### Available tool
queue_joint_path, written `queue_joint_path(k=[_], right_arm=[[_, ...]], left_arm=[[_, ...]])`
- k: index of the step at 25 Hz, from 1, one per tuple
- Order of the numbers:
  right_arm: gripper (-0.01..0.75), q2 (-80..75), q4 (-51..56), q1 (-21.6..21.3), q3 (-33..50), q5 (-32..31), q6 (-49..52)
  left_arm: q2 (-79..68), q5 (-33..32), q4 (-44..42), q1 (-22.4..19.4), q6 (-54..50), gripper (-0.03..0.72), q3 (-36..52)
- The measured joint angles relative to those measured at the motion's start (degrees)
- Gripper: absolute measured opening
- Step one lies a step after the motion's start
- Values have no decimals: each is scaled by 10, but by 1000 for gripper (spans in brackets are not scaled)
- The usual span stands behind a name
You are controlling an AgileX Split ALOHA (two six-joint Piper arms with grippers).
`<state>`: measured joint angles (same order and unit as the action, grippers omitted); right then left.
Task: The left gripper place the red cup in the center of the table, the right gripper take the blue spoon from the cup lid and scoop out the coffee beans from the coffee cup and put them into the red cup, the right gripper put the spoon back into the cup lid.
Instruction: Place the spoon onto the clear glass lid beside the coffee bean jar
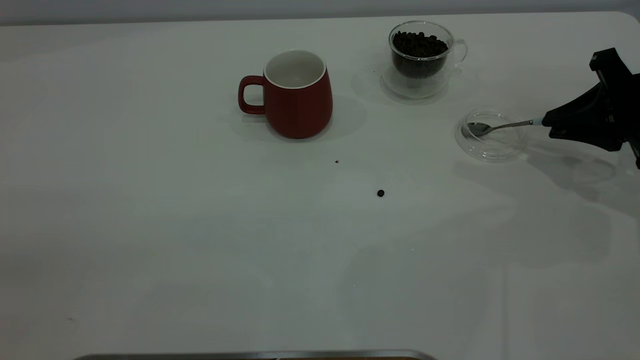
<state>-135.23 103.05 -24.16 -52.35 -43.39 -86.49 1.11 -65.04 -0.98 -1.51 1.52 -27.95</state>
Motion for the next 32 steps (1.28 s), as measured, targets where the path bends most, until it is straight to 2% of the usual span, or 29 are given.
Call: queue_joint_path(k=[5, 14, 22, 32], right_arm=[[269, -5, 0, 0, 0, 7, 0], [324, -6, 0, 0, 0, 8, 0], [489, -6, 0, 0, 0, 8, 2], [511, -6, -23, 0, 0, 25, 39]], left_arm=[[0, 0, 0, 0, 0, 577, 0], [0, 0, 0, 0, 0, 577, 0], [0, 0, 0, 0, -1, 577, 0], [0, 0, 0, 0, -1, 577, 0]])
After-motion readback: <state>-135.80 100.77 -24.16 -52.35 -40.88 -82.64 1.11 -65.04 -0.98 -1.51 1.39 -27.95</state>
